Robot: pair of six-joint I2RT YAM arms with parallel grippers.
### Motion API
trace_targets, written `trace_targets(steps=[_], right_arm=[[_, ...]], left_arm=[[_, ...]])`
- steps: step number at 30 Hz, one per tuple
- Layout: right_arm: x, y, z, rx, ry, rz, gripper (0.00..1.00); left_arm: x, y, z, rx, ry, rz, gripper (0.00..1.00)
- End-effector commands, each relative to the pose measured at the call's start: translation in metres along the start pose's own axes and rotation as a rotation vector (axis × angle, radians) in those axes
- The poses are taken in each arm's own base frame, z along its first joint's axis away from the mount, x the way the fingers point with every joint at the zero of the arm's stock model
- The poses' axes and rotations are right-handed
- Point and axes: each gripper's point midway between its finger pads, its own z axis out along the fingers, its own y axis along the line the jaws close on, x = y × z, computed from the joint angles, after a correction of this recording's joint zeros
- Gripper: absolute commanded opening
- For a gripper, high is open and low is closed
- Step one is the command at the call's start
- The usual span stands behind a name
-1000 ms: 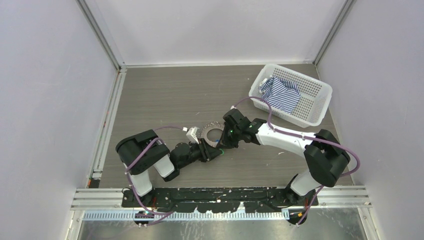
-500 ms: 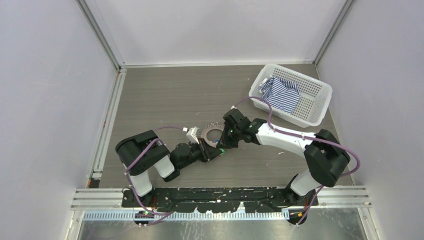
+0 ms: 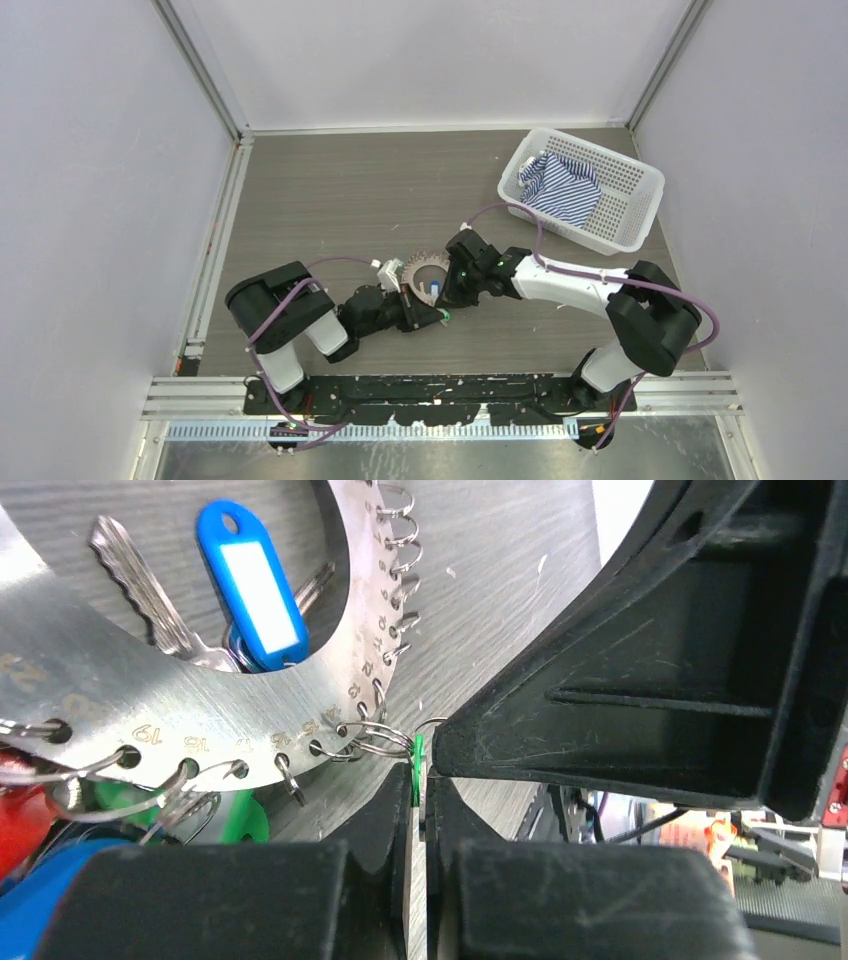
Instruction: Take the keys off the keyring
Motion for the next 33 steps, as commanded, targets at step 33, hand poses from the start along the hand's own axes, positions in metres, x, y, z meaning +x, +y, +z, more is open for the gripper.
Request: trace_targets(steps=[33], right_arm=[[0.002, -0.006, 0.004, -0.220, -0.079, -0.082, 0.34]], left_arm=[[0.054, 0.017, -0.050, -0.303, 0.849, 0.311, 0.00]])
